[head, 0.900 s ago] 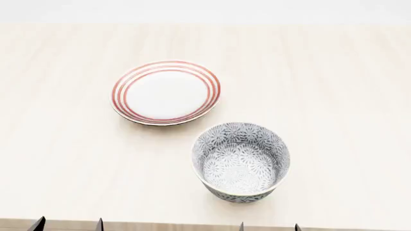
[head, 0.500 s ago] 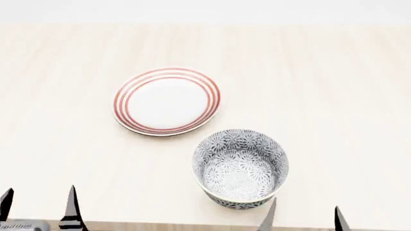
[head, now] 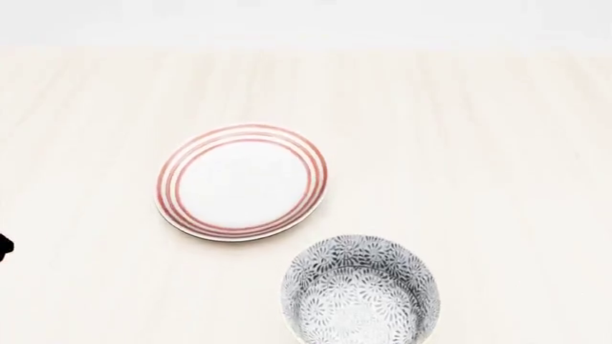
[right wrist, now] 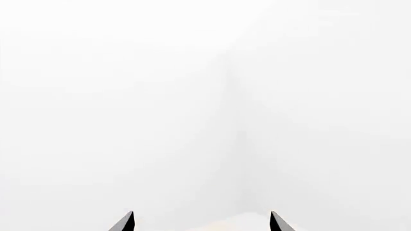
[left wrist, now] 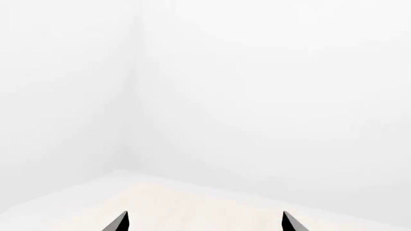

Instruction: Put the bowl on the plate.

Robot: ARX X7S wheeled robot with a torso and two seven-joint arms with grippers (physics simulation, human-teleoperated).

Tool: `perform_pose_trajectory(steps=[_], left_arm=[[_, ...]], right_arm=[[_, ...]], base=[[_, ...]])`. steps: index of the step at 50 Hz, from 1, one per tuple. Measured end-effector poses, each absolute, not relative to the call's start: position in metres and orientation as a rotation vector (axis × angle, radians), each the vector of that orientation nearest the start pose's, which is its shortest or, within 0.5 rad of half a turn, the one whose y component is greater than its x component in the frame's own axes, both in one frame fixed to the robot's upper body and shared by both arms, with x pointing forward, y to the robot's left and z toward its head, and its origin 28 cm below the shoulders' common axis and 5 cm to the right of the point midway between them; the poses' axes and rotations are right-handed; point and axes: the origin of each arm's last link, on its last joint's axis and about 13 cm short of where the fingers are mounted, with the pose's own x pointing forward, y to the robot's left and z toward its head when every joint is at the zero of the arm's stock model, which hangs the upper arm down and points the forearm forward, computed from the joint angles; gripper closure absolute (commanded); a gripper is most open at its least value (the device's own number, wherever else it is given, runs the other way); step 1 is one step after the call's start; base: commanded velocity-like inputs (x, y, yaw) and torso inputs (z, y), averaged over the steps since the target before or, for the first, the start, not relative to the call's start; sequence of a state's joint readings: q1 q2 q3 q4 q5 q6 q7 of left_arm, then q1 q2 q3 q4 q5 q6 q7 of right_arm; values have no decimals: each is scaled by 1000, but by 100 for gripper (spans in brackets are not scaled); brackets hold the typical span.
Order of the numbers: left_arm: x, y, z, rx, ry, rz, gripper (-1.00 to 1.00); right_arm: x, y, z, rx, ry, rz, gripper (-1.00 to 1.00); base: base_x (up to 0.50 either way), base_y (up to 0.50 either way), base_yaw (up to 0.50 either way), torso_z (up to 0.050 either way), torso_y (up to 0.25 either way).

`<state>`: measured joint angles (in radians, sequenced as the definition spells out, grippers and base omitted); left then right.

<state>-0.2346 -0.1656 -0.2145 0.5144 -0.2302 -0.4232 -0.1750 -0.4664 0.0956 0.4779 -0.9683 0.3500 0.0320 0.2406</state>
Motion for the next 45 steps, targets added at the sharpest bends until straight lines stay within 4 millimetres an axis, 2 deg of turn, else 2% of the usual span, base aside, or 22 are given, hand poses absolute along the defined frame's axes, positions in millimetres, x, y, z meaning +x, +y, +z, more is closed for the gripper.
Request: perform_pose_trajectory(steps=[18, 32, 39, 45], left_arm=[[241, 274, 167, -100, -376, 321, -100], [241, 276, 169, -113, -389, 340, -100], [241, 277, 170, -119, -394, 343, -100], [241, 278, 171, -125, -396, 344, -100]], right_arm=[[78, -173, 167, 5, -579, -480, -100], [73, -175, 169, -5, -595, -508, -100], [71, -176, 170, -2, -606, -506, -100], [70, -176, 171, 1, -614, -509, -100]], base=[[498, 0, 0, 0, 0], [10, 0, 0, 0, 0], [461, 0, 0, 0, 0], [1, 0, 0, 0, 0]])
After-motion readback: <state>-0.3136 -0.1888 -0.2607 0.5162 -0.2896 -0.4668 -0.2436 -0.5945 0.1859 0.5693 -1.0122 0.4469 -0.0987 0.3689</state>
